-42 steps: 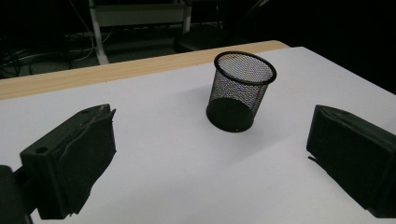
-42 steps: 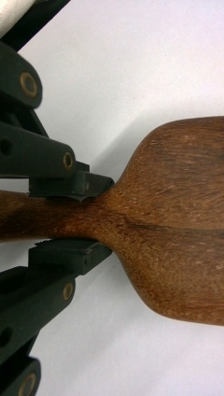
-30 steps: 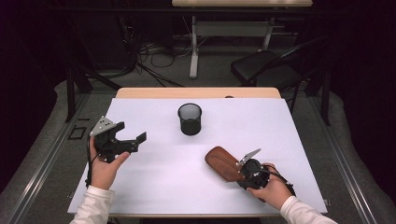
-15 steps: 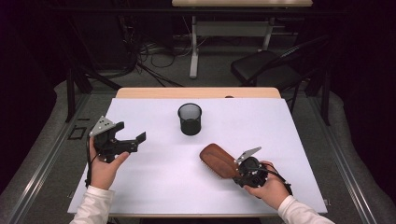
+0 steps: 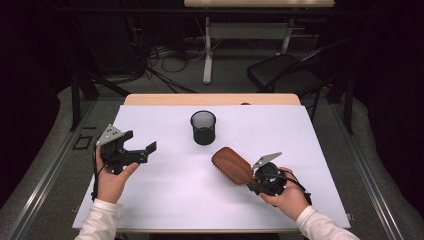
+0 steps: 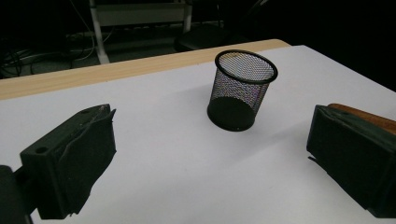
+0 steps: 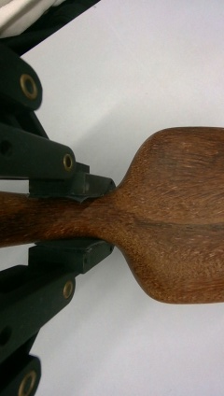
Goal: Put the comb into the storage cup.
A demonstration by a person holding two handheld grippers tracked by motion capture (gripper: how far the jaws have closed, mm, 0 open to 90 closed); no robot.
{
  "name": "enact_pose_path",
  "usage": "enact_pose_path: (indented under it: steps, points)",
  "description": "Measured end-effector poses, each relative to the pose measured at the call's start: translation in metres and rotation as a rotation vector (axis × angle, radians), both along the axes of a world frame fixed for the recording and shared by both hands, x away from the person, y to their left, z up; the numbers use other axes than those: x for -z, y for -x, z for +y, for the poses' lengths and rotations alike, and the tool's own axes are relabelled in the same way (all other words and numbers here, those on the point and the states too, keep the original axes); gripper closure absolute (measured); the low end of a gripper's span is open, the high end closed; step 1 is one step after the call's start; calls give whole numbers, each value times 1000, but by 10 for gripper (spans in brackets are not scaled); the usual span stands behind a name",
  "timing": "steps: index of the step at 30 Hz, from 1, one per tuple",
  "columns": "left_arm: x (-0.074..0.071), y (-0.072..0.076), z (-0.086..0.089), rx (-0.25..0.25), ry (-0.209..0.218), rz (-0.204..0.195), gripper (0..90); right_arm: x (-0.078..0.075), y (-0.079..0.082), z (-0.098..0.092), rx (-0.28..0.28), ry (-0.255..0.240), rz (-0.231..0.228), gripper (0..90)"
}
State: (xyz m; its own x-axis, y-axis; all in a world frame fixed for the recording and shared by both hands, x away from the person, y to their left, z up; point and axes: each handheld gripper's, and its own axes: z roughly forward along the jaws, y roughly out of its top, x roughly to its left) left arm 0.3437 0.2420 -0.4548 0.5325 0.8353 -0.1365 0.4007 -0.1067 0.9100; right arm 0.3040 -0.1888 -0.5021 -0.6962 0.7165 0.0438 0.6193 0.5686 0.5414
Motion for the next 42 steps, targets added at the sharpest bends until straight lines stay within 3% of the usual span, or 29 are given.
enact_pose_path:
  steps: [22, 42]
  points:
    - [1, -1, 0, -1, -3, 4, 13, -30, -14, 12, -4, -67, -78, 720]
    - [1, -1, 0, 2, 2, 1, 13, -53, -31, 25, -9, -96, -131, 720]
